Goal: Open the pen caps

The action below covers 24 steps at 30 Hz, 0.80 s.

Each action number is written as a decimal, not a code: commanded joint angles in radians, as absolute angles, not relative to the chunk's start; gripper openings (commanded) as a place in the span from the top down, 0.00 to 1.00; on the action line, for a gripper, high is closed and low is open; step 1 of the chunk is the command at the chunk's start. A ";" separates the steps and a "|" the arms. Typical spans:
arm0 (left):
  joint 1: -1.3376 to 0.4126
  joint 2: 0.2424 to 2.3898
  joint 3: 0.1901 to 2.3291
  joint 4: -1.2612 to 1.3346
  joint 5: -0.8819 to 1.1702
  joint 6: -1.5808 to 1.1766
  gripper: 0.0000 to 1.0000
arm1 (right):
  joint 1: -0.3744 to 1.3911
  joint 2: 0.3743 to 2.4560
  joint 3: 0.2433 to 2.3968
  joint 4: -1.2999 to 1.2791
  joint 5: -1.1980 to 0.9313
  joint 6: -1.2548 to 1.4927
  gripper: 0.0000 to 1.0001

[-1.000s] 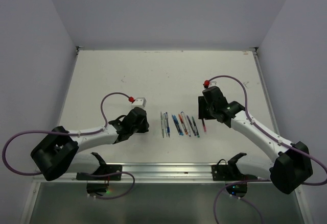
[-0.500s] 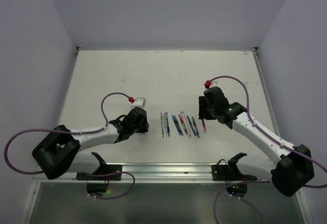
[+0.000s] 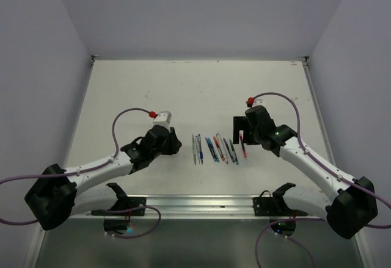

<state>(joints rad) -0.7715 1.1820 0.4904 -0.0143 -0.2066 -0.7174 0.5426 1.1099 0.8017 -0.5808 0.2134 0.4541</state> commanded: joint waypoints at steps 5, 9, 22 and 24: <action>-0.764 1.000 0.563 -0.055 -0.157 -0.739 0.58 | 0.541 1.080 0.795 -0.592 0.218 0.485 0.01; -0.764 0.930 0.543 -0.045 -0.127 -0.775 0.21 | 0.540 1.089 0.781 -0.594 0.200 0.509 0.01; -0.742 0.856 0.188 0.590 0.211 -1.069 0.00 | 0.543 0.959 0.586 -0.471 -0.015 0.614 0.01; -0.742 0.844 0.069 0.839 0.241 -1.118 0.00 | 0.543 0.857 0.546 -0.419 -0.086 0.621 0.01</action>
<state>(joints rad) -0.7506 0.8692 0.1696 0.3985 0.1158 -0.9939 0.5426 0.9722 0.5819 -0.5198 0.0227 0.5873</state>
